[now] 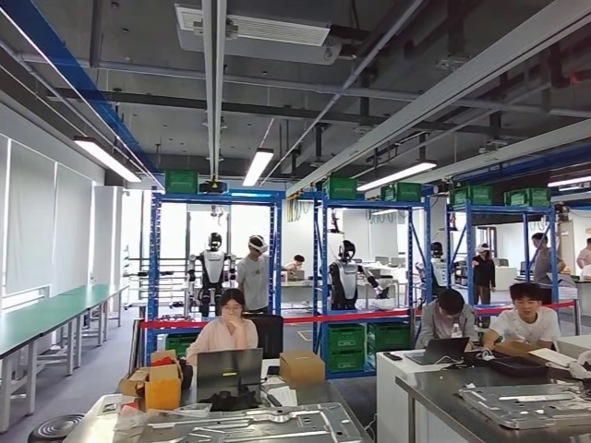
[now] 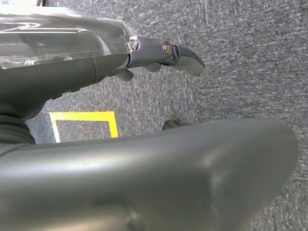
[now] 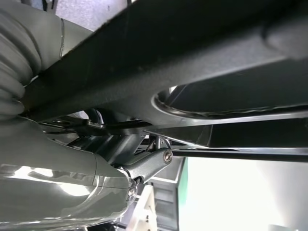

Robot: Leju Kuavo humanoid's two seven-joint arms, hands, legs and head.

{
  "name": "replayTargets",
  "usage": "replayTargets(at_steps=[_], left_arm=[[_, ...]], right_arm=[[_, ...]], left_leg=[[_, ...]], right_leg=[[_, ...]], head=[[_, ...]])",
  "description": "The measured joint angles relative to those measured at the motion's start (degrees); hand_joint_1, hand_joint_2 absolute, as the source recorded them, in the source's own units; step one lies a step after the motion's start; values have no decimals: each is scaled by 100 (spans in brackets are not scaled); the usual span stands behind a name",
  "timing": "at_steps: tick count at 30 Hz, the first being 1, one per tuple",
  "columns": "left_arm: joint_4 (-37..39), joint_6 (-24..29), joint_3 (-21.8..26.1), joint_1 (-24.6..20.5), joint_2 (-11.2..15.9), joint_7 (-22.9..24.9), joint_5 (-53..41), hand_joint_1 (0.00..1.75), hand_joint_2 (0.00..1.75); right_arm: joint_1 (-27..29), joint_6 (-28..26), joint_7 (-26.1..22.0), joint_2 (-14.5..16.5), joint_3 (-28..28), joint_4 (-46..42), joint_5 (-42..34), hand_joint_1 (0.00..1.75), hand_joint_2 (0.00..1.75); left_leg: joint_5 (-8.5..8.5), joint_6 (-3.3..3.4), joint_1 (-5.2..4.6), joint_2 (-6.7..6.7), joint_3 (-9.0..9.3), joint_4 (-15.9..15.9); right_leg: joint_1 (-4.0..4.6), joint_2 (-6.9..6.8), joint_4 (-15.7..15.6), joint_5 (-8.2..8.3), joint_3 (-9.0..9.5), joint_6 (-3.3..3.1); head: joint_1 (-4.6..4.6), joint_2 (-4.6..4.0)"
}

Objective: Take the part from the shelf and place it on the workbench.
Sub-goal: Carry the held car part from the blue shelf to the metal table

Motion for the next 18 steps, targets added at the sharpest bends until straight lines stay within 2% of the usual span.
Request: replayTargets(at_steps=[1,2,3,4,6,7,8,9,12,14,16,17,18], left_arm=[[0,-3,-1,8,-1,0,0,0,175],[-1,-3,-1,17,-1,0,1,0,175],[-1,-3,-1,25,0,-1,1,0,175],[-1,-5,-1,28,1,-3,2,0,175],[-1,-10,-1,24,3,-13,2,0,175],[-1,-14,-1,21,4,-17,4,0,175],[-1,-15,-1,17,5,-20,6,0,175],[-1,-16,-1,17,5,-22,8,0,175],[-1,-18,-1,19,5,-29,10,0,175],[-1,-17,-1,8,8,-40,11,0,175],[-1,-17,-1,0,10,-51,13,0,175],[-1,-19,-1,2,10,-54,13,0,175],[-1,-19,-1,5,10,-55,13,0,175]], right_arm=[[-2,0,0,2,1,2,1,175,175],[1,0,0,2,1,3,1,175,175],[4,0,0,2,2,4,2,175,175],[6,0,0,2,2,4,2,175,175],[6,0,0,2,2,4,2,175,175],[3,0,-1,2,2,5,3,175,175],[1,0,-1,2,2,5,5,175,175],[-1,0,-1,2,3,5,8,175,175],[-5,0,0,2,3,2,15,175,175],[-22,0,-1,2,-1,0,19,175,175],[-30,-9,1,0,-2,2,47,175,175],[-27,-15,4,-2,-1,4,69,175,175],[-24,-22,8,-5,-1,7,92,175,175]], left_leg=[[-148,-1,-2,-2,-202,384],[-223,-6,-2,-3,-368,681],[-189,-10,-2,-3,-454,796],[-50,-11,0,-3,-439,699],[381,2,8,-3,-180,48],[525,13,8,-7,-40,-276],[594,30,6,-11,53,-493],[585,49,-4,-16,88,-579],[550,123,-6,-25,114,-619],[540,176,17,-24,147,-639],[519,210,16,-21,167,-641],[507,219,14,-21,179,-641],[493,223,13,-22,195,-641]], right_leg=[[9,1,3,-11,7,-23],[17,7,5,-23,17,-35],[22,16,9,-37,30,-40],[23,28,14,-54,49,-37],[23,49,33,-110,104,-4],[34,59,57,-142,119,25],[44,66,77,-166,121,54],[53,72,90,-181,114,80],[43,71,123,-236,108,157],[25,54,458,-437,-33,224],[5,35,1201,-743,-414,274],[-3,27,1540,-835,-608,288],[-5,22,1717,-827,-731,293]], head=[[0,0],[0,0],[0,0],[0,0],[0,0],[2,0],[2,0],[2,1],[0,1],[0,1],[0,0],[0,0],[0,0]])
